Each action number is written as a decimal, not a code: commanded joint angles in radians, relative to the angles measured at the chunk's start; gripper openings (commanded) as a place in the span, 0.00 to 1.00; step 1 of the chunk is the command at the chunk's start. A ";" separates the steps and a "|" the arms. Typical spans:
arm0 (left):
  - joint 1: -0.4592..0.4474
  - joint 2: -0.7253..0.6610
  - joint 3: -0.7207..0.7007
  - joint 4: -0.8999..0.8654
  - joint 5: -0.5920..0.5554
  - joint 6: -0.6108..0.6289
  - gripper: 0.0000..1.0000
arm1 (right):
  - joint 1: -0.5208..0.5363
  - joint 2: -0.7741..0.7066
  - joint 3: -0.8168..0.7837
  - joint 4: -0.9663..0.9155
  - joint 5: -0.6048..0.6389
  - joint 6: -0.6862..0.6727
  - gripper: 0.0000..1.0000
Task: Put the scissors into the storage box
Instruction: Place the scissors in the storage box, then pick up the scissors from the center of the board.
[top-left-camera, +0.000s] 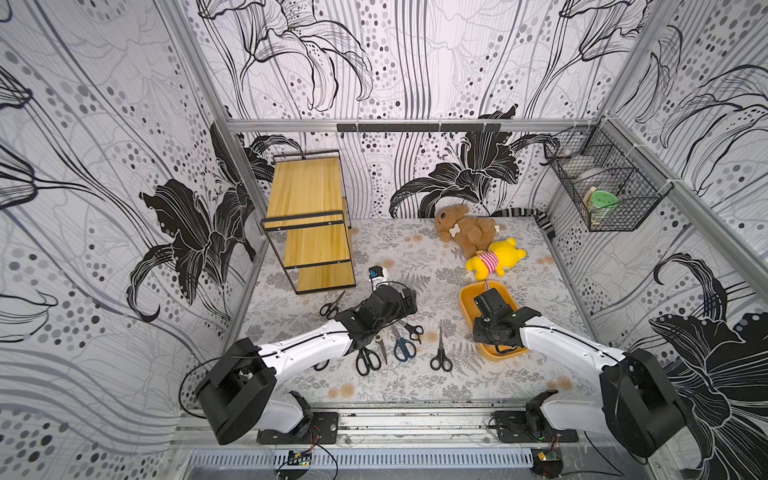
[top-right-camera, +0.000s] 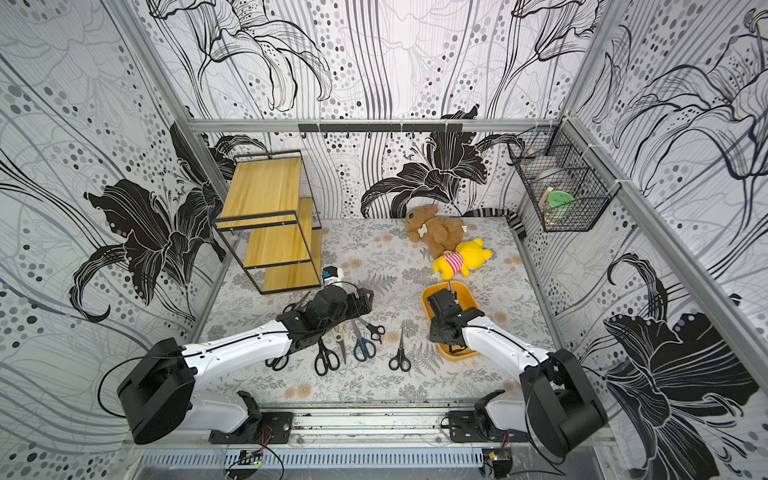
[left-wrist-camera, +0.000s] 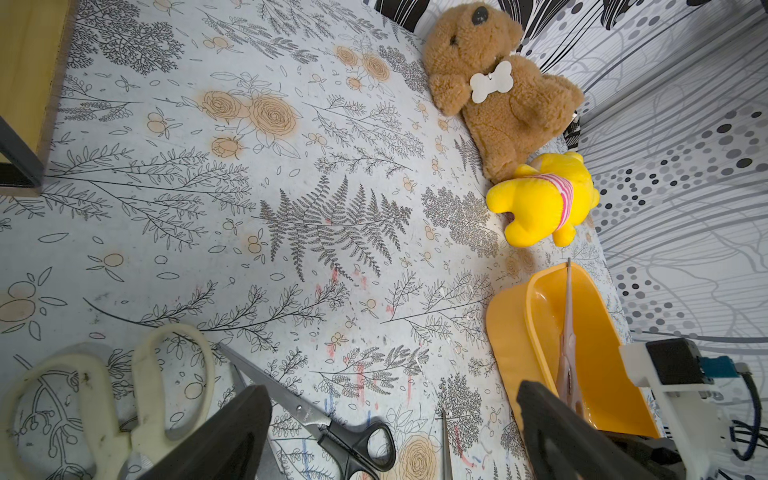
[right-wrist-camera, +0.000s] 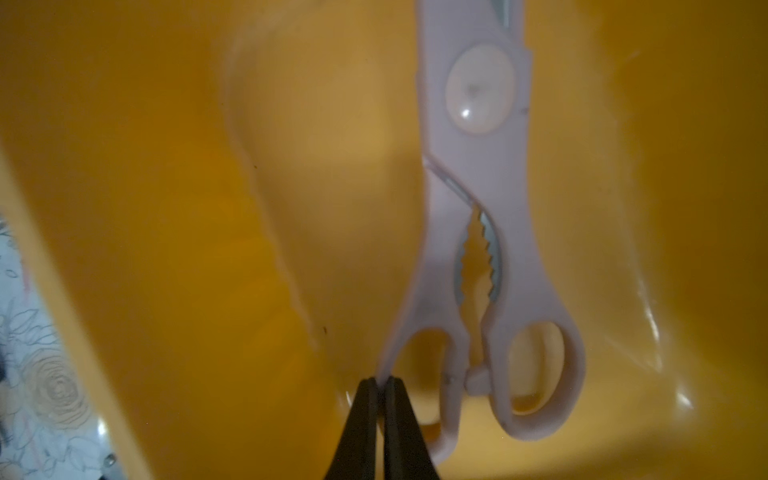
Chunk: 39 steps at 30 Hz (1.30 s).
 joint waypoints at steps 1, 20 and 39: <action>-0.001 -0.002 -0.016 0.001 -0.030 0.009 0.97 | 0.001 0.054 0.000 0.070 -0.091 -0.014 0.03; 0.000 -0.047 -0.060 -0.009 -0.079 0.012 0.97 | 0.028 0.204 0.163 0.042 -0.111 -0.033 0.29; 0.001 -0.066 -0.094 0.001 -0.098 -0.025 0.97 | 0.152 0.055 0.303 -0.103 -0.080 -0.007 0.36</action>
